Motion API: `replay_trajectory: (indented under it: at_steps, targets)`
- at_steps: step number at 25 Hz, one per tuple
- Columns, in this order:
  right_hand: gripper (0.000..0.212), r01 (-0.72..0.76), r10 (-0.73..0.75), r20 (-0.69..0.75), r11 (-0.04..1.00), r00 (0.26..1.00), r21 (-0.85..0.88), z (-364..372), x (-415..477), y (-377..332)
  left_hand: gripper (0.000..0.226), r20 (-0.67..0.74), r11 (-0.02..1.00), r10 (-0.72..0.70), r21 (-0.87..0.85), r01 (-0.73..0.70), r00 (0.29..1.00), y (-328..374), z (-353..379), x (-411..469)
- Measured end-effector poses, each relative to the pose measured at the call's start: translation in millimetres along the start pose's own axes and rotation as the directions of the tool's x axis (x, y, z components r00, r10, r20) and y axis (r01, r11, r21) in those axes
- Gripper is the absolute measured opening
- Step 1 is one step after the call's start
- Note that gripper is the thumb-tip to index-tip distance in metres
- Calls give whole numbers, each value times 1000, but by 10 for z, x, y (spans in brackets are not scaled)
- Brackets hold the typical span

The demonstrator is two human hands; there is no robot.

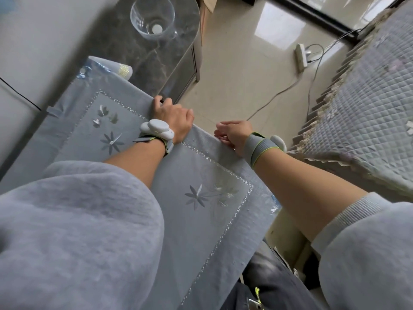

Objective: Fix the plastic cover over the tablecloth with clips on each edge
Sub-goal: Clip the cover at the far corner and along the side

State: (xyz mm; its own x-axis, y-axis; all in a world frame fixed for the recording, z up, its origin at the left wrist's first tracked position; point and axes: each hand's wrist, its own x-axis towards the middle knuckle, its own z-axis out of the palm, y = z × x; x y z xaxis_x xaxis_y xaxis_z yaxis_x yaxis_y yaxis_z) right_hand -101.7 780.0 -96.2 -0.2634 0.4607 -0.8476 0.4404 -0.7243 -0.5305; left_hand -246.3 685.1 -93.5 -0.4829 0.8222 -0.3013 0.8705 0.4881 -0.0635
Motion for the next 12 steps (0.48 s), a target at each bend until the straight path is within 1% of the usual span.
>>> replay_trajectory:
  at_steps: [3, 8, 10, 12]
  targets:
    - [24, 9, -10, 11, 1000, 1000, 8, -18, -40, -4, 59, -73, 999, 2, -37, -4, 997, -18, 43, -2]
    - [23, 97, -99, 30, 994, 995, 47, -99, -175, 23, 55, -127, 998, -11, -59, 4, 992, -16, 81, 5]
    - [23, 150, -153, 40, 987, 987, 61, -93, -243, 41, 54, -142, 997, -16, -71, 6, 990, -18, 90, 2]
    - [25, 223, -223, 34, 975, 974, 4, -61, -302, 80, 53, -148, 997, -21, -78, 10, 989, -19, 89, -1]
